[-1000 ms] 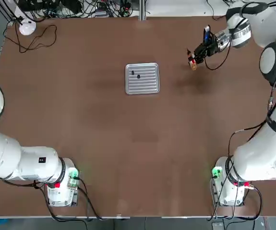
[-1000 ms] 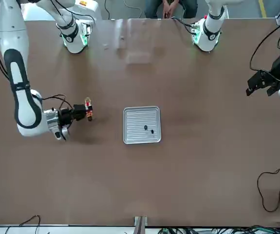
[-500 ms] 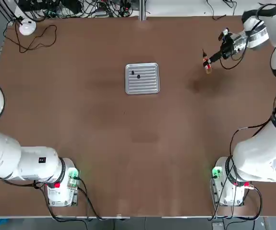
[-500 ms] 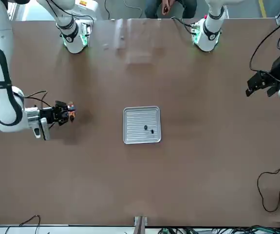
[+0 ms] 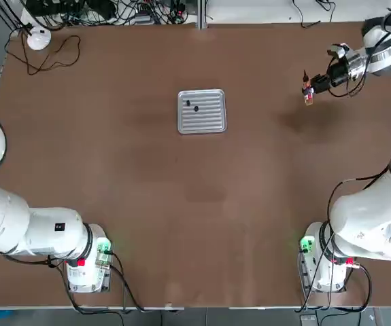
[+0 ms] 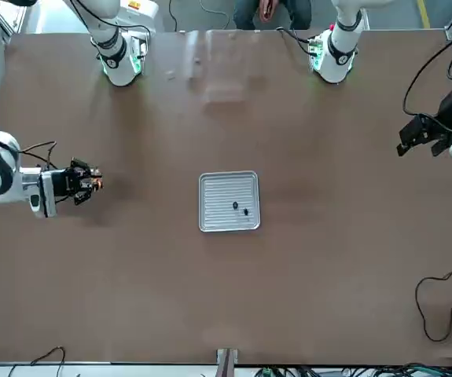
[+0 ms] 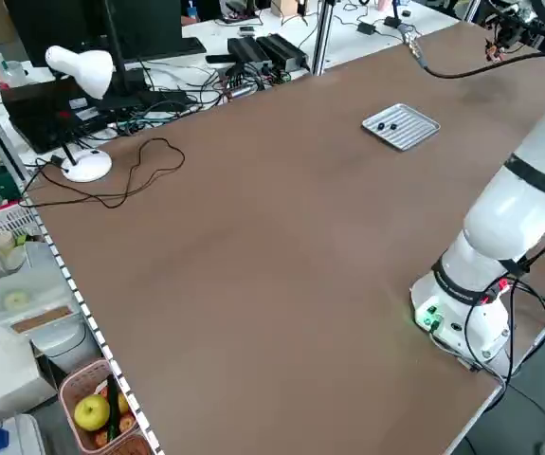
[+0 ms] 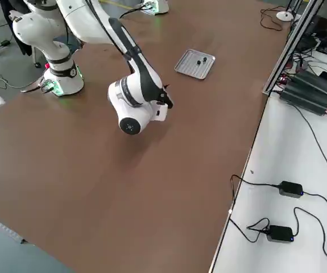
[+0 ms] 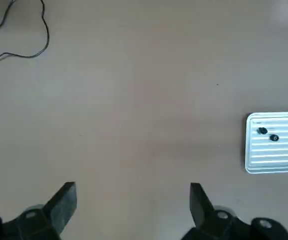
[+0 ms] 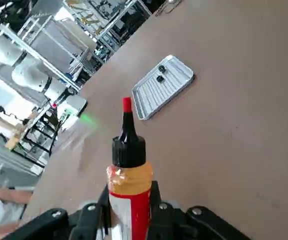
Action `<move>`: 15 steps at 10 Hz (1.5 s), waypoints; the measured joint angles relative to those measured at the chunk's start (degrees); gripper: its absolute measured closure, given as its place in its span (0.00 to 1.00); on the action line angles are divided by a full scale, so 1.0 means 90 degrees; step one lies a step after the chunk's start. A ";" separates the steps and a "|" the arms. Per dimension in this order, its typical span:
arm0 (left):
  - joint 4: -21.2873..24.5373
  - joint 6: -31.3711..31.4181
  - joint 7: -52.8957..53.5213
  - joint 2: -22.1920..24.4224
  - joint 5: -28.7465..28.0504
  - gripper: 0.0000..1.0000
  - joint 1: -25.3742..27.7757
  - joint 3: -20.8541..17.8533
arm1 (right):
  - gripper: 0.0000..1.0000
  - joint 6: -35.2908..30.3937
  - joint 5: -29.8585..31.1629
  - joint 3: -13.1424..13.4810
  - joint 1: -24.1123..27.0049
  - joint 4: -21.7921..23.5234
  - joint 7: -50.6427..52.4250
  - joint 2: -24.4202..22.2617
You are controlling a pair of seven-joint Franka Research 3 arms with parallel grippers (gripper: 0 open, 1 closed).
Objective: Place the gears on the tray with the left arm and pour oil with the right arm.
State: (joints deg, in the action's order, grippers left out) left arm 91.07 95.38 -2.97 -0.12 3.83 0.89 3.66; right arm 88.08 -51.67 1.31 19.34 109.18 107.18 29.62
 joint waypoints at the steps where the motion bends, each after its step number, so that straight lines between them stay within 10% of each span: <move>1: 0.0000 0.0004 0.0000 0.0000 0.0000 0.00 0.0000 0.0000 | 0.70 0.0003 0.0000 -0.0001 0.0013 0.0005 0.0671 0.0000; 15: 0.0000 0.0080 0.0000 -0.0043 0.0000 0.00 -0.0027 0.0018 | 0.70 -0.0052 -0.0017 -0.0040 0.1028 0.0188 0.5189 0.0954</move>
State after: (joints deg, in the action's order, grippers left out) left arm 91.08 96.10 -2.97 -0.50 3.83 0.64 3.83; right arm 87.61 -51.83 0.95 28.59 110.87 153.88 38.21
